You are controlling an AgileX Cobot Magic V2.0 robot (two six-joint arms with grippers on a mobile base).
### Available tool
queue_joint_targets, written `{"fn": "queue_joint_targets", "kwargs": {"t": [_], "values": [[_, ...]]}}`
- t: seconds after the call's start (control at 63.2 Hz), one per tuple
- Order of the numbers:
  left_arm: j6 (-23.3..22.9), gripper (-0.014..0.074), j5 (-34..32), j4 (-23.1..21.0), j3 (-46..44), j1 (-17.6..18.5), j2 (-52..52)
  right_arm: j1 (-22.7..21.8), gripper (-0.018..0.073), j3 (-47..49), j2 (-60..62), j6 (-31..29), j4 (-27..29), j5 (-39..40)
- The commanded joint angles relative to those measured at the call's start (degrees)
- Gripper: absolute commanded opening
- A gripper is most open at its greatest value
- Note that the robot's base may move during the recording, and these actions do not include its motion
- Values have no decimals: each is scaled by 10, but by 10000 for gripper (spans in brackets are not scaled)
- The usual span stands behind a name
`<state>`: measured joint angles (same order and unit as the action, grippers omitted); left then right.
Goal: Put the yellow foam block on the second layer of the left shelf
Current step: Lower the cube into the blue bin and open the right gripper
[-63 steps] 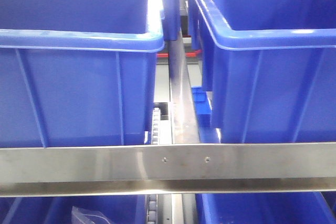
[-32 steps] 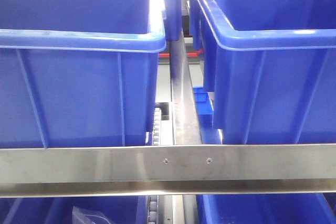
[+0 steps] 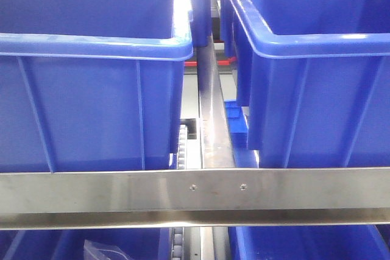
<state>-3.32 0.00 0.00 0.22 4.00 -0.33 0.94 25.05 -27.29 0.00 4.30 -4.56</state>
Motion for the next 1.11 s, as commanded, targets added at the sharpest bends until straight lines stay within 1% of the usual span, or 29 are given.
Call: {"fn": "queue_joint_targets", "kwargs": {"t": [0.0, 0.301, 0.443, 0.601, 0.744, 0.823, 0.886, 0.965, 1.092], "values": [[-2, 124, -46, -3, 15, 0, -10, 1, 478, 41, -50, -19, -5, 46], [-2, 124, -46, -3, 15, 0, -10, 1, 478, 112, -220, -19, -5, 85], [-2, 124, -46, -3, 15, 0, -10, 1, 478, 134, -282, -18, -5, 106], [-2, 124, -46, -3, 15, 0, -10, 1, 478, 157, -340, -18, -5, 105], [-2, 124, -46, -3, 15, 0, -10, 1, 492, 175, -365, -18, -5, 104], [-2, 124, -46, -3, 15, 0, -10, 1, 560, 182, -367, -11, -5, 104], [-2, 124, -46, -3, 15, 0, -10, 1, 620, 190, -367, 15, -5, 102], [-2, 124, -46, -3, 15, 0, -10, 1, 607, 198, -367, 38, -5, 92], [-2, 124, -46, -3, 15, 0, -10, 1, 607, 202, -367, 39, -5, 80]]}}
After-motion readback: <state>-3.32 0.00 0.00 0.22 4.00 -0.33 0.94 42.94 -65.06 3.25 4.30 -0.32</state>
